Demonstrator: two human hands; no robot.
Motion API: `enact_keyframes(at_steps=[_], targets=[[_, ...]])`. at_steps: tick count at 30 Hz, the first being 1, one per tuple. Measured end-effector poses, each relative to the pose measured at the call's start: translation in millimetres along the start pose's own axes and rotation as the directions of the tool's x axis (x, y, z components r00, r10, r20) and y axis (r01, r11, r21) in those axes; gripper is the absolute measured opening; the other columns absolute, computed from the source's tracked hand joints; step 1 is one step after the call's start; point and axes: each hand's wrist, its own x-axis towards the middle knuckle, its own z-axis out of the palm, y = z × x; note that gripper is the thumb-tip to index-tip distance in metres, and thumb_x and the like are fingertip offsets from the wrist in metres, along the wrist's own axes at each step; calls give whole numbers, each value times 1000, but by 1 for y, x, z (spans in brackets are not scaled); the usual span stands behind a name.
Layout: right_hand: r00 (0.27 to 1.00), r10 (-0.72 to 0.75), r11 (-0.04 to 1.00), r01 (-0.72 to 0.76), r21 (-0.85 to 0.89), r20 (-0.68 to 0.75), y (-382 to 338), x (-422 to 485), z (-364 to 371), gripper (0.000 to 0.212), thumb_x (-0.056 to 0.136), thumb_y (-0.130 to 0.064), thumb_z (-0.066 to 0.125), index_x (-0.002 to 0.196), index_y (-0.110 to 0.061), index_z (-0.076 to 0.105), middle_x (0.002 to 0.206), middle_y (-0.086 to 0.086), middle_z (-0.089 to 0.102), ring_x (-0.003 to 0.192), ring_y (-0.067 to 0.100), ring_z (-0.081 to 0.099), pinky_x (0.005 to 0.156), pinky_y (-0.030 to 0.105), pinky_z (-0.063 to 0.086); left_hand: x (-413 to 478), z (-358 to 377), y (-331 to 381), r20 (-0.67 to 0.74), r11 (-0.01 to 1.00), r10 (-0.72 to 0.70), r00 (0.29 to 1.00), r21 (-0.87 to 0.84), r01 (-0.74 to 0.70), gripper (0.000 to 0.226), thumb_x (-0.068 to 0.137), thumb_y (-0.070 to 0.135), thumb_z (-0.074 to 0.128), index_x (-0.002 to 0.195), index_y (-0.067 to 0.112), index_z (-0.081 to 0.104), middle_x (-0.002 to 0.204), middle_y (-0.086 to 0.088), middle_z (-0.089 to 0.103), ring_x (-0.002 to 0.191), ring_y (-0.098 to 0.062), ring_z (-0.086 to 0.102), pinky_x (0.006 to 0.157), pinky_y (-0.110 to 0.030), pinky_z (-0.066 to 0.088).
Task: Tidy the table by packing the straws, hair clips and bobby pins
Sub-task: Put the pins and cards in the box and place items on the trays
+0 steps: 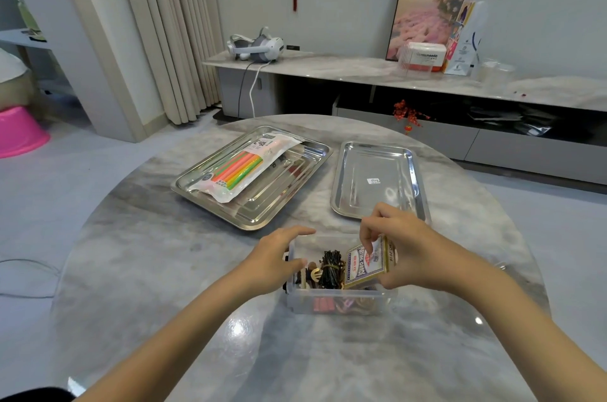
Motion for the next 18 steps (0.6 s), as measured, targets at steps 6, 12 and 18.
enact_keyframes(at_steps=[6, 12, 18], targets=[[997, 0, 978, 16, 210, -75, 2, 10, 12, 36, 56, -8, 82, 70, -27, 55, 93, 0, 46, 85, 5, 49, 73, 25, 47, 1, -2, -1, 19, 985, -77, 997, -155, 79, 43, 97, 12, 45, 130, 39, 50, 147, 3, 37, 131, -19, 41, 103, -41, 43], [993, -9, 935, 50, 350, -118, 3, 16, 27, 34, 57, -14, 84, 69, -28, 55, 93, 3, 47, 86, 24, 52, 77, 44, 50, 1, 0, 0, -3, 985, -93, 996, -145, 92, 39, 99, 15, 42, 130, 38, 51, 143, 0, 42, 126, -19, 45, 96, -36, 45], [994, 4, 906, 41, 420, -106, 7, 16, 25, 41, 60, -8, 86, 68, -32, 54, 99, 2, 48, 99, 25, 57, 81, 46, 51, -1, -3, 1, 37, 982, -93, 995, -160, 97, 41, 98, 17, 46, 132, 39, 48, 145, 2, 39, 131, -20, 41, 99, -39, 46]])
